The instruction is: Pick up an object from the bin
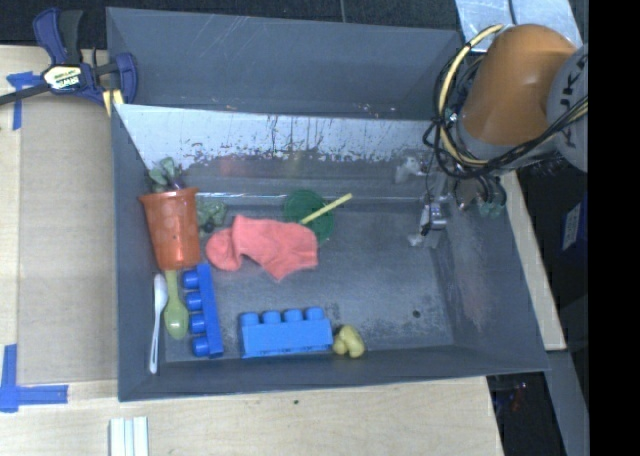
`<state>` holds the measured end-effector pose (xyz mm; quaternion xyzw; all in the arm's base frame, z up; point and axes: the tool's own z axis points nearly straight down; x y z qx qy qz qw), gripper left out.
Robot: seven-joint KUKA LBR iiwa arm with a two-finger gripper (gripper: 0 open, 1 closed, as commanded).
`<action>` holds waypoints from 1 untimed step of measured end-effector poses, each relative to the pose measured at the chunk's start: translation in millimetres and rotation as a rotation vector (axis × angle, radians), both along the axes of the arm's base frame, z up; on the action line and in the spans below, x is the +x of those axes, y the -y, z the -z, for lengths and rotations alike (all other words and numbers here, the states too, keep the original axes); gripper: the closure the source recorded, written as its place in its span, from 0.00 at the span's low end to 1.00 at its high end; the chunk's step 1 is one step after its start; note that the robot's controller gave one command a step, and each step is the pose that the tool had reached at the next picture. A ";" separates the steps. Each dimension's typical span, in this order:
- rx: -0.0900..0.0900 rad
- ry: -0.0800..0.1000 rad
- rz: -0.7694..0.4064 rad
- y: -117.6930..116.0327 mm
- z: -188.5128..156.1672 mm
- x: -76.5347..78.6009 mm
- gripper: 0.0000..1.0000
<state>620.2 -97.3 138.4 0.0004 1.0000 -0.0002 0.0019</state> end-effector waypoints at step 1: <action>0.001 0.001 0.052 -88.8 50.3 4.2 0.00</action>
Offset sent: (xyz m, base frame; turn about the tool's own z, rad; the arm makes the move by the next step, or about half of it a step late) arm 0.0064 -0.0082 -0.0101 0.1685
